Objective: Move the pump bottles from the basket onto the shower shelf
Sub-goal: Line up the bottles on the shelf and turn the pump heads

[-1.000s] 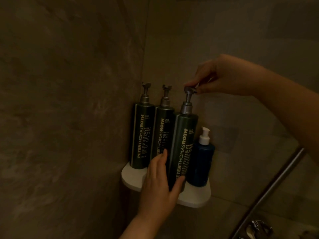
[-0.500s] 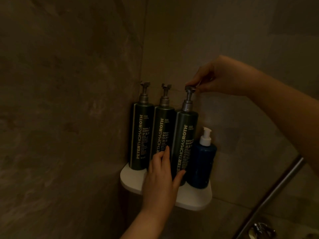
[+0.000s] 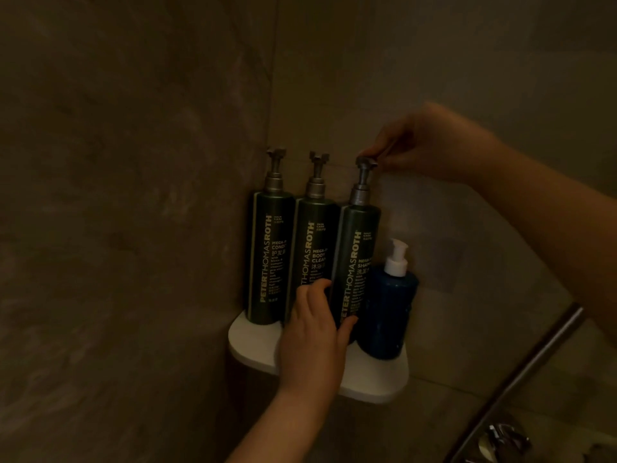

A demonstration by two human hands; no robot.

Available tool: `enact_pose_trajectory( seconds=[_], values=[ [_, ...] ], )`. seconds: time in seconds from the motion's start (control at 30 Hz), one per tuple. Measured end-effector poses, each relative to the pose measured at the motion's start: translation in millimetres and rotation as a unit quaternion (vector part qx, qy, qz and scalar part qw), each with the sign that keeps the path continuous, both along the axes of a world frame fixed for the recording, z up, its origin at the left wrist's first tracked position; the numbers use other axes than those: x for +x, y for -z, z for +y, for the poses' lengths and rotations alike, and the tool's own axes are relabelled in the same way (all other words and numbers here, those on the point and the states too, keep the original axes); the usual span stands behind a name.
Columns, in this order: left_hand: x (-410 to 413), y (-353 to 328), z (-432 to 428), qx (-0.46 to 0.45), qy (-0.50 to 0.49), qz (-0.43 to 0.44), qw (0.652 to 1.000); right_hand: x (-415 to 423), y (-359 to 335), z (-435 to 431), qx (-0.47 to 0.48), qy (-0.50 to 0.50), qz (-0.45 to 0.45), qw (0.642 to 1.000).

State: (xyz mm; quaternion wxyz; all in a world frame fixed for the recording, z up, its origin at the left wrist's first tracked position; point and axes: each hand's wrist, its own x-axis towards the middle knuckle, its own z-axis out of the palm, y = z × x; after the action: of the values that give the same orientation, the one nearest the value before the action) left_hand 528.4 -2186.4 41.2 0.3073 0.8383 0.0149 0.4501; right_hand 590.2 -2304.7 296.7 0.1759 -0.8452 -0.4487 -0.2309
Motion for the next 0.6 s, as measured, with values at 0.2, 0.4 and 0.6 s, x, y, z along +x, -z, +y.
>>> enact_pose_trajectory(
  seconds=[0.2, 0.4, 0.6],
  values=[
    [0.1, -0.7, -2.3, -0.003, 0.000, -0.009, 1.000, 2.9, 8.3, -1.0, 0.025, -0.012, -0.011, 1.000],
    [-4.8, 3.4, 0.1, -0.006, 0.019, -0.009, 1.000, -1.1, 29.5, -13.3, 0.087, 0.023, 0.002, 0.996],
    [-13.7, 10.1, -2.1, 0.020, 0.065, -0.020, 0.997, -10.2, 63.9, -33.7, -0.014, 0.054, 0.015, 0.998]
  ],
)
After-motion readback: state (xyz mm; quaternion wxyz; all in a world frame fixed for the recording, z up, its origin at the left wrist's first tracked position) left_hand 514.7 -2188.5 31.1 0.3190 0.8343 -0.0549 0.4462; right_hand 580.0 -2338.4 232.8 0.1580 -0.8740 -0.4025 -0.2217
